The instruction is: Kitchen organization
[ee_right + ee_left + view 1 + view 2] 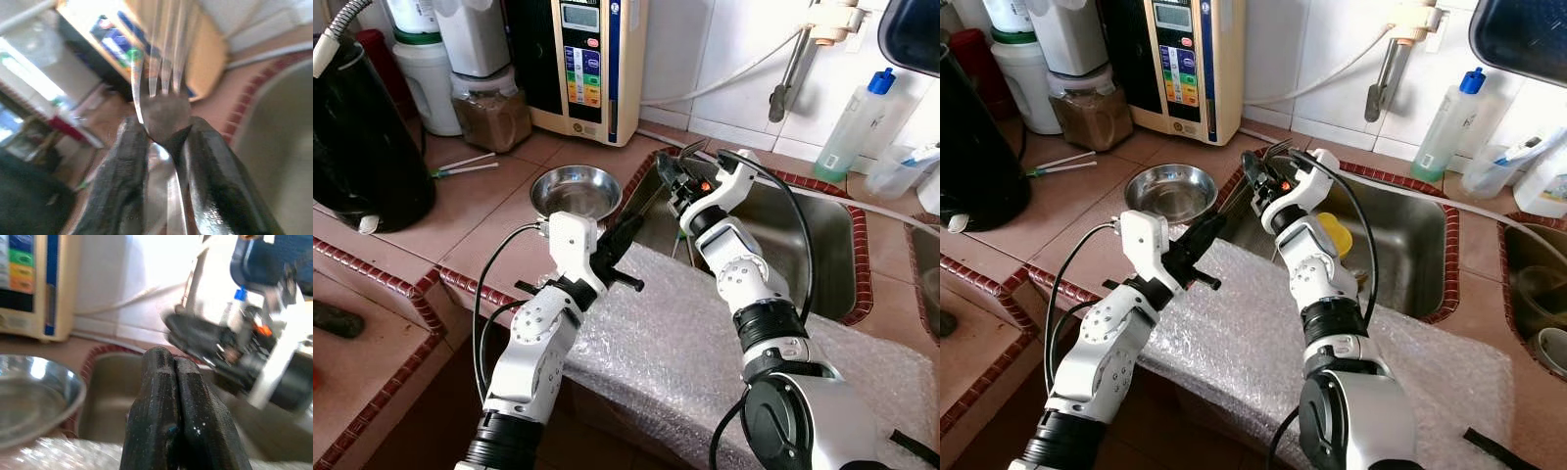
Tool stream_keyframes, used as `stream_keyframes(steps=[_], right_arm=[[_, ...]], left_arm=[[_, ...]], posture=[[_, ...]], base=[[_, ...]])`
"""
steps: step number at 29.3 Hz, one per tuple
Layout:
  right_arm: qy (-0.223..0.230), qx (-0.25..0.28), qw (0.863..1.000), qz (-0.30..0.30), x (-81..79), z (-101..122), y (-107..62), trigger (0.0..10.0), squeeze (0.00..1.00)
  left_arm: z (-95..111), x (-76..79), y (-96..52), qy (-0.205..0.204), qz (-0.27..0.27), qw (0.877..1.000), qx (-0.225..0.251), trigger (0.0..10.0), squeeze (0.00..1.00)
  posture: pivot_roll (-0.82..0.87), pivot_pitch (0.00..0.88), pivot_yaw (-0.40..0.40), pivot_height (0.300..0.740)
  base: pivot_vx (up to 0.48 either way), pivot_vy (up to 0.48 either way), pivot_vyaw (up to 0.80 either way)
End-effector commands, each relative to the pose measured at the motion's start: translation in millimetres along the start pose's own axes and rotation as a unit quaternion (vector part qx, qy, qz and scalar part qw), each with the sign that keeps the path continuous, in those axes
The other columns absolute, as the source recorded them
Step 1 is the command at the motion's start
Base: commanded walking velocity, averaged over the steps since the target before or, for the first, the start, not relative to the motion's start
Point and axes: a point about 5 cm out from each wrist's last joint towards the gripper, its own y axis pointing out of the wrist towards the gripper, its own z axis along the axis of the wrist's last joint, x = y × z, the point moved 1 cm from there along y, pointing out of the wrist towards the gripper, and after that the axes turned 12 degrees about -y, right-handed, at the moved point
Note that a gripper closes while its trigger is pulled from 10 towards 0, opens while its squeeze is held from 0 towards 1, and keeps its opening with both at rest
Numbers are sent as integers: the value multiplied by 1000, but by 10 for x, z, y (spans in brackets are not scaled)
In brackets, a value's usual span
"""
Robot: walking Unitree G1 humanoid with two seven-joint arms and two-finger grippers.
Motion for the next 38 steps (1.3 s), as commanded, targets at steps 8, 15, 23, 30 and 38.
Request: stream_keyframes(steps=[8, 15, 23, 30, 38], right_arm=[[-19, 10, 1000, -7, 37, 37, -10, 0, 0], [-39, 16, 998, -44, 161, 69, -31, 0, 0], [-68, 16, 992, -108, 391, 138, -90, 0, 0], [-197, 24, 969, -145, 546, 286, -144, 0, 0], [-340, -72, 916, -200, 829, 41, -344, 0, 0]], left_arm=[[59, 38, 26, 12, -9, 1000, 10, 10000, 0], [63, 17, 21, 9, -6, 1000, 9, 10000, 1000], [65, -15, 1, 14, 3, 1000, 6, 10000, 1000], [-40, -2, -51, 14, -26, 998, -48, 10000, 1000], [-146, -33, -100, 54, -51, 991, -107, 10000, 1000]], posture=[[98, 0, -28, 740], [104, 0, -28, 740], [110, 0, -30, 740], [117, 0, -28, 740], [121, 0, -24, 740]], base=[[0, 0, 0], [0, 0, 0], [0, 0, 0], [0, 0, 0], [0, 0, 0]])
